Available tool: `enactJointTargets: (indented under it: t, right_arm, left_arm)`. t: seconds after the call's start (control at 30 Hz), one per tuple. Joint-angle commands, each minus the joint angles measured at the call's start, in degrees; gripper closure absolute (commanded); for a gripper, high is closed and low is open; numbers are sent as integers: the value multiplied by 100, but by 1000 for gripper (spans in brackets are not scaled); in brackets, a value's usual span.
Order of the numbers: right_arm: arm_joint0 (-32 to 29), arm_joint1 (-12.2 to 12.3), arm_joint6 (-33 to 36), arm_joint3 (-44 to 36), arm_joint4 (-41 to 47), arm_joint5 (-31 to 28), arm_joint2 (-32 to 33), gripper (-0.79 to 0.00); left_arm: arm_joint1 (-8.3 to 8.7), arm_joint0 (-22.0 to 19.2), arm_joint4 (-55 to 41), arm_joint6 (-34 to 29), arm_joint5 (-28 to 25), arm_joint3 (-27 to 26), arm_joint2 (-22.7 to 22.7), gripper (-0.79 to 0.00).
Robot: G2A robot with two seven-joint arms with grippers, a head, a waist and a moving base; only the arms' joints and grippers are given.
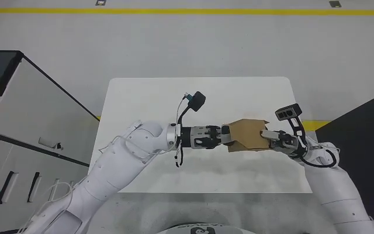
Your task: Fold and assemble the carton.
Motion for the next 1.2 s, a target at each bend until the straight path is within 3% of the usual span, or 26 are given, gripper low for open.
enactJointTargets:
  t: [0.0,0.4,0.9,1.17]
  right_arm:
    - [7,-10,9,-17,-41,9,-6,0]
    - [4,-64,46,-33,-127,46,62,0]
    - [-46,-79,-47,232,-296,7,425,0]
    - [-76,-67,-266,201,-850,3,510,0]
  left_arm:
    - [-1,19,4,-7,1,-6,-10,0]
    - [-57,-34,55,-44,4,81,70,0]
    - [84,275,263,-76,80,-258,-598,0]
    - [155,387,616,-151,233,-637,-904,0]
